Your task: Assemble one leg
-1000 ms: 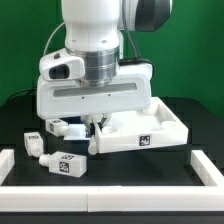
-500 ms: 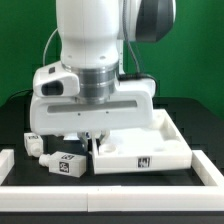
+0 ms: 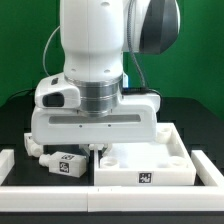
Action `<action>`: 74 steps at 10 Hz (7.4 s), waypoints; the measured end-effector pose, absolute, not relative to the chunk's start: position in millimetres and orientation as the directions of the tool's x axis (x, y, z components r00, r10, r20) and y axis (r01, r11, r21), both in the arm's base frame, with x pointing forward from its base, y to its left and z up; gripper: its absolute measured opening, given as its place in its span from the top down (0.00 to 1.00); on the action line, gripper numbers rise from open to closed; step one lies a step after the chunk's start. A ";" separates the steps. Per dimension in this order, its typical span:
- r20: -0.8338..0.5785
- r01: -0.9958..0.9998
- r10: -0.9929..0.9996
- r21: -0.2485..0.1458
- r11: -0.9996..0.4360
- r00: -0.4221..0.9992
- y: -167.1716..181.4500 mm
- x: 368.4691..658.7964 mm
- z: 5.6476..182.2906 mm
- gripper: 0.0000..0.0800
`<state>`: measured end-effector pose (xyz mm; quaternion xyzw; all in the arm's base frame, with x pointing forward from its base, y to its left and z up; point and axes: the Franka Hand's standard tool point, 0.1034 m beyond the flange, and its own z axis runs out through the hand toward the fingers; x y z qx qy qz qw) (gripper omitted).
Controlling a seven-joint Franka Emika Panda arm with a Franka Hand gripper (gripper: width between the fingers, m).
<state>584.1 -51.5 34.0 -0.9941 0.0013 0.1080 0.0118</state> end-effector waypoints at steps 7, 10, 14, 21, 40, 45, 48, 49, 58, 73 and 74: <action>-0.227 -0.027 -0.025 -0.007 -1.000 0.974 -35.7 607.8 9.5 0.93; -0.228 -0.022 -0.022 0.004 -1.000 0.973 -22.0 608.1 9.3 0.93; -0.231 -0.022 -0.023 0.005 -1.000 0.973 -23.3 607.0 9.0 0.81; -0.241 0.031 0.036 -0.026 -0.999 0.970 -18.8 591.4 70.5 0.20; -0.443 0.750 0.724 -0.154 -0.643 0.529 -78.6 549.2 39.1 0.19; -0.705 0.762 0.597 -0.124 -0.635 0.382 -78.9 541.4 39.4 0.19; -0.709 0.770 0.603 -0.134 -0.624 0.366 -75.6 543.3 35.2 0.19; -0.713 0.773 0.603 -0.134 -0.619 0.359 -76.4 543.7 33.6 0.19; -0.711 0.803 0.609 -0.106 -0.586 0.351 -97.1 540.8 10.7 0.32; -0.308 0.375 0.340 0.063 -0.925 0.889 -7.6 579.0 113.1 0.65; -0.240 0.298 0.283 0.027 -0.954 0.929 11.5 584.7 117.4 0.65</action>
Offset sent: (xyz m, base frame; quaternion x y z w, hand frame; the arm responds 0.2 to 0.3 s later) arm 0.0418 0.0016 -0.0101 -0.0118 0.0314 0.0020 0.9994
